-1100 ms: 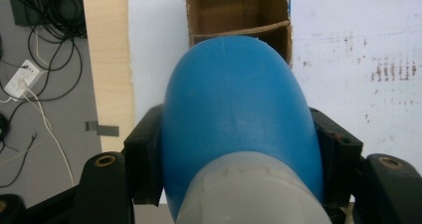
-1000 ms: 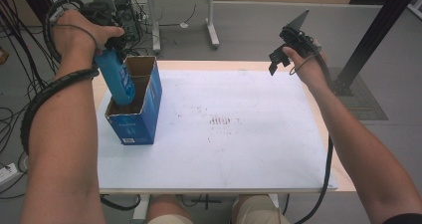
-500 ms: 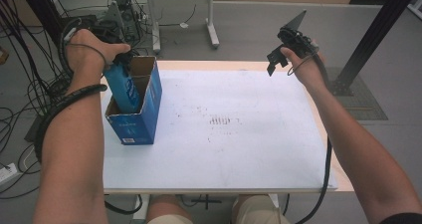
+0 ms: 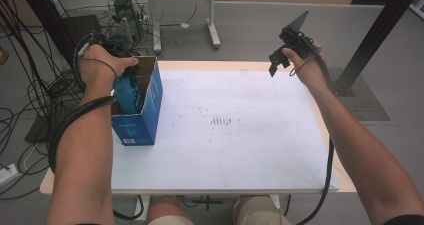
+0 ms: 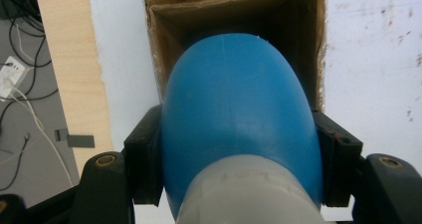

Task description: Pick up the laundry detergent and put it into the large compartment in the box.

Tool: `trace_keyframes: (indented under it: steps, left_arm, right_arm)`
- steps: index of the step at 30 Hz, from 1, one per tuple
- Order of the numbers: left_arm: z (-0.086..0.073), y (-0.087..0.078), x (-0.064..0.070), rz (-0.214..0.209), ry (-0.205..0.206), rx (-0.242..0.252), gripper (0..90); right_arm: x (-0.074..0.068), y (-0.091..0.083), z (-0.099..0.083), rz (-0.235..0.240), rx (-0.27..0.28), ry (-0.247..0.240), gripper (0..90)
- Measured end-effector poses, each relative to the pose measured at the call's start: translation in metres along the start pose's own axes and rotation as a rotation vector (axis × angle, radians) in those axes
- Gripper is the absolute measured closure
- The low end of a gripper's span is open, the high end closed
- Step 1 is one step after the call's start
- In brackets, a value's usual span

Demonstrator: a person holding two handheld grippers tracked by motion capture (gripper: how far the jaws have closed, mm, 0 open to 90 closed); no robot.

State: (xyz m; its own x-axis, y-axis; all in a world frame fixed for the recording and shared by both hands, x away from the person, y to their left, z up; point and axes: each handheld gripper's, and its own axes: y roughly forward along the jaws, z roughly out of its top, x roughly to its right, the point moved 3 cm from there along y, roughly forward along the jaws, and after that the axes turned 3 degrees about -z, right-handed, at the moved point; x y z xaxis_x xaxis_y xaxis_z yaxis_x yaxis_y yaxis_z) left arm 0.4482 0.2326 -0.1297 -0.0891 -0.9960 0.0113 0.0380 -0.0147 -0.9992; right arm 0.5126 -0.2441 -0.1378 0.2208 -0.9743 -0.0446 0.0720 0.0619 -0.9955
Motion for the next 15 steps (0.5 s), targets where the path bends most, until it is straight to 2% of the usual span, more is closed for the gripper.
trace_keyframes:
  steps: [15]
  left_arm:
    - [0.001,0.021,0.003,-0.002,0.006,-0.013,36.6]
  right_arm:
    - [0.001,0.002,-0.001,0.002,0.001,0.005,7.4]
